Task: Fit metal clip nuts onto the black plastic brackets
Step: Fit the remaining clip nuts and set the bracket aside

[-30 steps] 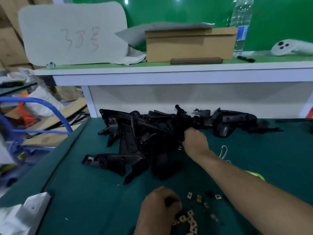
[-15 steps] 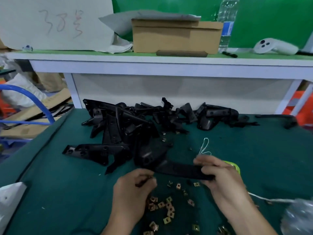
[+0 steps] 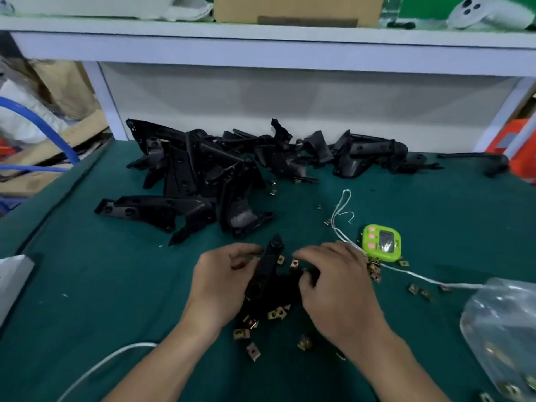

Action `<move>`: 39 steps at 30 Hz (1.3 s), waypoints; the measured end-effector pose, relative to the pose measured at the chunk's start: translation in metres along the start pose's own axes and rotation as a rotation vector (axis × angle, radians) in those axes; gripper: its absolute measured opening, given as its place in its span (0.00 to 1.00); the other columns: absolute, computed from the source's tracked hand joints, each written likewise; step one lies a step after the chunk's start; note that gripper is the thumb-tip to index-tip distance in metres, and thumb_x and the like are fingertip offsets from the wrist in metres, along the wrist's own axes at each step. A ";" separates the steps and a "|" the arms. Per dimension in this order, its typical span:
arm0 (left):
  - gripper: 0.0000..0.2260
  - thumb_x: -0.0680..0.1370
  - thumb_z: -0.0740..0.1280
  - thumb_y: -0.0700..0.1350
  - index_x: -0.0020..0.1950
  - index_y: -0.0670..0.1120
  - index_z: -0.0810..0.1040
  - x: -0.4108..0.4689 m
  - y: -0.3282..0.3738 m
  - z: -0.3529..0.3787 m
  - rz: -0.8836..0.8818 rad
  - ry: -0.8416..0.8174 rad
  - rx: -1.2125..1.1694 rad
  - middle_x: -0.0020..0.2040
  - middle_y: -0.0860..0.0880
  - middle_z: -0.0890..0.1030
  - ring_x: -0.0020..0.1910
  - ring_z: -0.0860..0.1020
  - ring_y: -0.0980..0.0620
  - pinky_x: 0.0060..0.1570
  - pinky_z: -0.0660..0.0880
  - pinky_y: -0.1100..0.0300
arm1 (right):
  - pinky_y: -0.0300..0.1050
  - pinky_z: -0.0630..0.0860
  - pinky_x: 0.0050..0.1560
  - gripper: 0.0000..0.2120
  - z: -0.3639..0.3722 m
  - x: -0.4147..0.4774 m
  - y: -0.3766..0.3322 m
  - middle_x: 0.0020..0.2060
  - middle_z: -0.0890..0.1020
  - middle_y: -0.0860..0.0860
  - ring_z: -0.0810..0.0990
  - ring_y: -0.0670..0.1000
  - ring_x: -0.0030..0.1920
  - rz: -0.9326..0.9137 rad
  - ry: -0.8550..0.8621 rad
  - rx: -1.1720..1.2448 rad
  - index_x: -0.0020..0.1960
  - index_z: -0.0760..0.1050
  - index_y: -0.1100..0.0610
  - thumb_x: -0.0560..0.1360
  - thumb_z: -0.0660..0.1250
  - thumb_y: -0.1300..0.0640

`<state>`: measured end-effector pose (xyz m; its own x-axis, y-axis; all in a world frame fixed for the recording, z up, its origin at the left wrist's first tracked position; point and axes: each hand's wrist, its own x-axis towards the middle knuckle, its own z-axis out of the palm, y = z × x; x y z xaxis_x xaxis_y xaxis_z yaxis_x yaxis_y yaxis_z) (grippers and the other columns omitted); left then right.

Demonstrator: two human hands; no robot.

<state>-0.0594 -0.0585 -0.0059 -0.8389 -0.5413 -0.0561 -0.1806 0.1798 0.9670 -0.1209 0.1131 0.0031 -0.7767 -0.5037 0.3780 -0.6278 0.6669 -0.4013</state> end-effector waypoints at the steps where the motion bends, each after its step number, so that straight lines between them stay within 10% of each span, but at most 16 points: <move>1: 0.08 0.79 0.71 0.40 0.49 0.54 0.86 0.000 0.000 0.000 0.005 0.007 -0.002 0.41 0.56 0.87 0.41 0.86 0.57 0.42 0.83 0.59 | 0.44 0.61 0.70 0.15 0.004 -0.002 -0.006 0.46 0.82 0.44 0.75 0.47 0.53 -0.008 -0.037 0.053 0.54 0.82 0.51 0.69 0.69 0.60; 8: 0.12 0.78 0.70 0.34 0.43 0.50 0.87 0.001 0.002 -0.005 0.038 -0.010 -0.071 0.39 0.51 0.87 0.40 0.86 0.53 0.41 0.82 0.61 | 0.43 0.45 0.78 0.21 0.021 -0.006 -0.020 0.49 0.74 0.36 0.68 0.39 0.61 -0.044 -0.226 0.160 0.54 0.70 0.44 0.67 0.66 0.34; 12: 0.10 0.80 0.68 0.34 0.48 0.47 0.86 0.003 0.002 -0.005 0.022 -0.007 -0.242 0.41 0.48 0.88 0.41 0.86 0.54 0.41 0.80 0.65 | 0.42 0.56 0.75 0.14 0.022 -0.004 -0.018 0.44 0.75 0.36 0.71 0.39 0.52 -0.054 -0.164 0.196 0.49 0.72 0.44 0.67 0.69 0.41; 17: 0.07 0.78 0.70 0.35 0.48 0.44 0.86 0.005 0.003 -0.007 0.035 -0.006 -0.378 0.40 0.43 0.87 0.38 0.86 0.50 0.39 0.80 0.66 | 0.39 0.66 0.45 0.07 0.018 -0.004 -0.017 0.37 0.74 0.40 0.71 0.44 0.44 0.003 -0.110 0.204 0.45 0.69 0.45 0.70 0.67 0.48; 39: 0.09 0.70 0.74 0.47 0.47 0.49 0.89 -0.008 0.009 -0.006 0.024 -0.361 -0.362 0.47 0.43 0.88 0.46 0.86 0.49 0.46 0.81 0.62 | 0.45 0.65 0.58 0.11 0.001 0.006 -0.004 0.39 0.78 0.45 0.73 0.48 0.44 -0.208 -0.432 -0.148 0.41 0.74 0.50 0.71 0.61 0.42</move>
<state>-0.0513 -0.0574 0.0050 -0.9760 -0.2109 -0.0537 -0.0238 -0.1418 0.9896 -0.1234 0.1067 0.0060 -0.6053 -0.7947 0.0452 -0.7820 0.5832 -0.2201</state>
